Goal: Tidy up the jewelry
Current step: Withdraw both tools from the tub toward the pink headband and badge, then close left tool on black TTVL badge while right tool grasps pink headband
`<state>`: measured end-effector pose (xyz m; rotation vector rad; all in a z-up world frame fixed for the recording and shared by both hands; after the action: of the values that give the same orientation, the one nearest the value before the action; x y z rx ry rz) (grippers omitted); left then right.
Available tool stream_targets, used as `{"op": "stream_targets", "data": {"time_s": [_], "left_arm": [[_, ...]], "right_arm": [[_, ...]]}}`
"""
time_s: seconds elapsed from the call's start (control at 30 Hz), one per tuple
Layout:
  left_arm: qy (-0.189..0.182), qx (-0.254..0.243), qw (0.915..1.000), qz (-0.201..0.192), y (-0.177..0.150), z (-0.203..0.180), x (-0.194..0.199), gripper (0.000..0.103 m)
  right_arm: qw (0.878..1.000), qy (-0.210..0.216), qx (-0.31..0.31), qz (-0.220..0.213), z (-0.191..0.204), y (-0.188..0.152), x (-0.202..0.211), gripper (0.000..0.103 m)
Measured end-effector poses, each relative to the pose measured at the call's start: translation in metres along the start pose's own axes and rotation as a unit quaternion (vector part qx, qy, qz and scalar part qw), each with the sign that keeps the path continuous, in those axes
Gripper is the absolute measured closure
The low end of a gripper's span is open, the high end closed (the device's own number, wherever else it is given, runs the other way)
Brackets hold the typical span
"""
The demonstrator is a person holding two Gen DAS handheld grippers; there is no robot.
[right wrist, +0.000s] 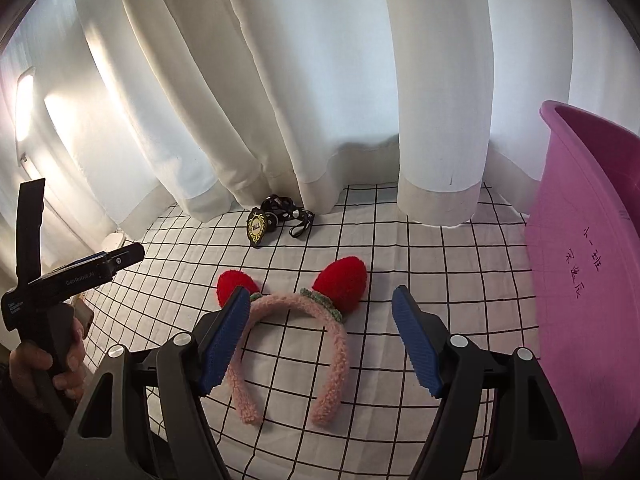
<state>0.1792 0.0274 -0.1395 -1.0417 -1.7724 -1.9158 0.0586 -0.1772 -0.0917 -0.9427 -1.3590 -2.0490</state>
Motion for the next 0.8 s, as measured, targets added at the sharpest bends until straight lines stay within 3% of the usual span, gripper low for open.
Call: {"op": "stream_targets", "data": {"time_s": [0.2, 0.37, 0.67, 0.8], "left_arm": [[-0.025, -0.018, 0.9989, 0.034, -0.001, -0.007, -0.058, 0.006], [-0.041, -0.026, 0.9981, 0.038, 0.007, -0.02, -0.095, 0.006], [-0.061, -0.084, 0.9938, 0.041, 0.009, -0.055, -0.139, 0.006], [-0.063, -0.086, 0.9932, 0.048, 0.011, -0.06, -0.156, 0.006]], "right_arm": [[0.999, -0.017, 0.002, 0.033, -0.001, -0.024, -0.04, 0.033], [0.999, -0.027, -0.012, 0.043, -0.007, -0.037, -0.06, 0.033], [0.997, -0.048, -0.015, 0.05, -0.019, -0.051, -0.083, 0.033], [0.997, -0.054, -0.009, 0.051, -0.022, -0.055, -0.09, 0.033]]}}
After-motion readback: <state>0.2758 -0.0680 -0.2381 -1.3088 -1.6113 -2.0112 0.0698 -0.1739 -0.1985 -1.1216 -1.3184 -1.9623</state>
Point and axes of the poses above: each gripper's, at about its wrist camera, not at the fingertips, and x roughly against the way its jaws point, z to its left, y to its top, the point moved 8 cm from there along -x, roughly the way its jaws point, and after that the axes turned 9 degrees about -z, right-handed, at the moved point
